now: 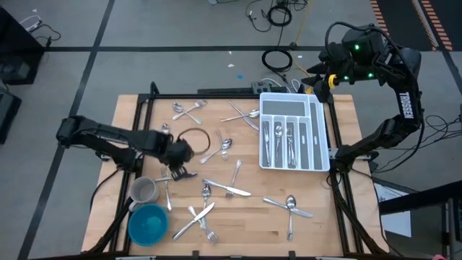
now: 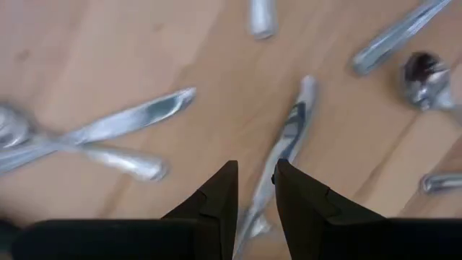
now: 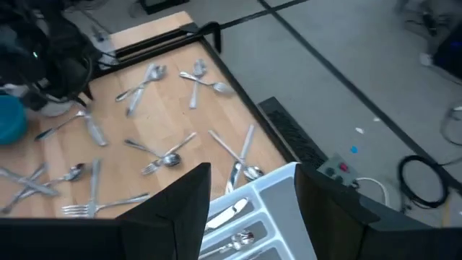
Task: Sort silverware
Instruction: Put the table knife into the silverware tray
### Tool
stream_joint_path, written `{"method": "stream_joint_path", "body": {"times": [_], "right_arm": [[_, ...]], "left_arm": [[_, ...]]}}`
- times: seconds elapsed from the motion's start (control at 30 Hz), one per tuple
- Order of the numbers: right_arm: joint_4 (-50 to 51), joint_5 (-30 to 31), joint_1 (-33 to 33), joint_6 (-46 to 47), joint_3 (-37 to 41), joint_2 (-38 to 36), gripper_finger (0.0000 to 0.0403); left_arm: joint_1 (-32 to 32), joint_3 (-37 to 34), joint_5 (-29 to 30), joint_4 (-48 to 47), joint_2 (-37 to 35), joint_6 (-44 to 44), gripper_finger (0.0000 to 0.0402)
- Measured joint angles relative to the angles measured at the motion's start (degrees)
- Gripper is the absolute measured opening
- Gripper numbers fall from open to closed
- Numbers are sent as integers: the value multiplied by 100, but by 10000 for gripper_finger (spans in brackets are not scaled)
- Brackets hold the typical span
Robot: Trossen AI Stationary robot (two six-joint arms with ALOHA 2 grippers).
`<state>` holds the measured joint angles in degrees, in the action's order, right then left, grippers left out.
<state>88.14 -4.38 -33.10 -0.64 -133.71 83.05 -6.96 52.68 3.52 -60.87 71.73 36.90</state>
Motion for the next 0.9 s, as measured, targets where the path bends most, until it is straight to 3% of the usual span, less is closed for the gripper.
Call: {"method": "stream_joint_path", "body": {"times": [0.23, 0.4, 0.77, 0.9], "right_arm": [[71, -212, 180, -486, 0, 2, 194], [122, -475, 176, -717, 0, 2, 194], [186, -670, 176, -1092, 0, 2, 194], [188, -778, 176, -1194, 0, 2, 194]], "left_arm": [[-1231, -236, 275, 220, -7, 717, 96], [-1817, -291, 207, -10, -7, 182, 96], [-1962, -667, -67, 391, -7, -182, 96], [-1857, -899, -499, 779, -7, 6, 106]]}}
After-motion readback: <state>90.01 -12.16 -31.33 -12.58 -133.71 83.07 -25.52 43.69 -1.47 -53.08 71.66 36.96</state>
